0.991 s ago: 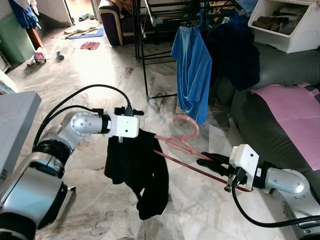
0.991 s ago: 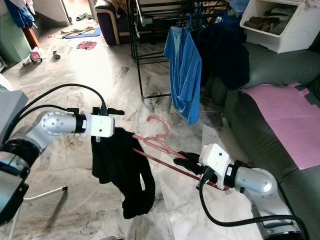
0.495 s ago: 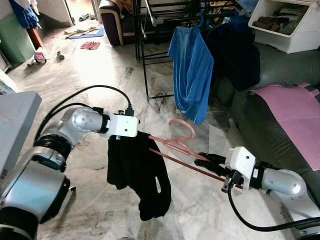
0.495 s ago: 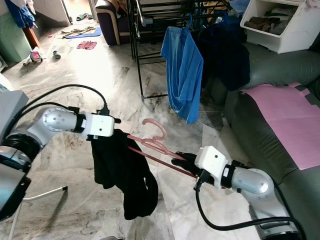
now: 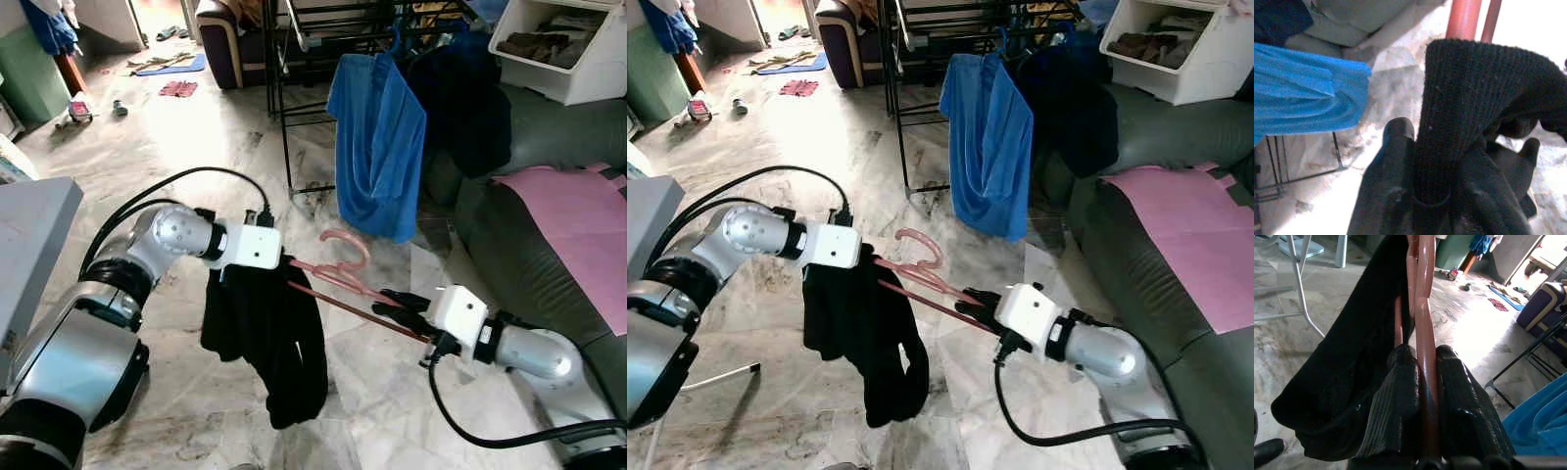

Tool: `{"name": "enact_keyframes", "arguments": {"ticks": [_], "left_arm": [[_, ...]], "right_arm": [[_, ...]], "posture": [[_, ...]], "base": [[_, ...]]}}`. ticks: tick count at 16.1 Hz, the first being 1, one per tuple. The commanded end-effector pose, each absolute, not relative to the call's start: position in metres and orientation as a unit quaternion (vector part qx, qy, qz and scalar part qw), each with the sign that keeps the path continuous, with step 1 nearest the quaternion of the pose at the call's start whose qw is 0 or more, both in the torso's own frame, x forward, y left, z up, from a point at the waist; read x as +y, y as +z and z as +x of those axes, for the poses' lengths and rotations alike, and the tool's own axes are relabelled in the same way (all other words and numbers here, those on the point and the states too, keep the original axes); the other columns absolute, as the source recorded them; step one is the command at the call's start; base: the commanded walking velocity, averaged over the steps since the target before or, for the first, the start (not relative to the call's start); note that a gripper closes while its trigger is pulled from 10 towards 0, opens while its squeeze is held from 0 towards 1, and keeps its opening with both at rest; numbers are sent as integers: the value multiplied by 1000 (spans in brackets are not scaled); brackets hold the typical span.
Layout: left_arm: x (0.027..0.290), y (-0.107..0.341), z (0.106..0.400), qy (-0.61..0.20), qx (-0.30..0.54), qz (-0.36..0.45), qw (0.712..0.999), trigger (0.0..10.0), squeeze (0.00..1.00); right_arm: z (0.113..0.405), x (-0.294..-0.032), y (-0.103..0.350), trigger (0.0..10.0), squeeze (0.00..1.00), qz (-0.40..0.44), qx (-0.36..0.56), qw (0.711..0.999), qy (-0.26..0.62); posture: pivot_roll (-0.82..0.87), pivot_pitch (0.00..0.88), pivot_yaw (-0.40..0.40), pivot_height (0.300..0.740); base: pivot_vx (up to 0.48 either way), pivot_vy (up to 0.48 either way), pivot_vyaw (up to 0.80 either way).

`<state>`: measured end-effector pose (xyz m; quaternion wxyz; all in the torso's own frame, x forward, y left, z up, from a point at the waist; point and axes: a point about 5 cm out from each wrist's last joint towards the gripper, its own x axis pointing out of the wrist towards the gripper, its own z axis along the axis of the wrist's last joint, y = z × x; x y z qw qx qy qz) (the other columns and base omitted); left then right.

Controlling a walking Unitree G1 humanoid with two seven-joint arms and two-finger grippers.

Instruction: Hang hanger

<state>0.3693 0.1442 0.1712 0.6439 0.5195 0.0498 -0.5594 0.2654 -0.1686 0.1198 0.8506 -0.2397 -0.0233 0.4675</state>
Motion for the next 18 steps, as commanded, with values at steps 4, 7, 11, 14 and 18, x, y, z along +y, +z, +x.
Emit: {"name": "enact_keyframes", "arguments": {"ticks": [4, 7, 11, 14, 18], "left_arm": [[124, 189, 369, -585, -3, 522, 621, 0, 0], [113, 190, 366, -610, -14, 520, 598, 2039, 0], [99, 191, 363, -635, -18, 506, 584, 4627, 0], [110, 184, 364, -619, -2, 503, 603, 0, 0], [133, 174, 365, -597, 33, 492, 633, 0, 0]], "right_arm": [[271, -156, 125, 10000, 0, -258, -58, 841, 473], [274, -151, 124, 10000, 0, -264, -65, 838, 473], [279, -143, 124, 10000, 0, -269, -76, 833, 477], [280, -142, 120, 10000, 0, -264, -67, 845, 460], [276, -148, 108, 10000, 1000, -265, -20, 834, 483]], "posture": [[-40, 30, 40, 740], [-39, 28, 41, 740], [-35, 24, 41, 740], [-38, 24, 43, 740], [-36, 35, 42, 740]], "base": [[0, 0, 0], [0, 0, 0], [0, 0, 0], [0, 0, 0], [0, 0, 0]]}}
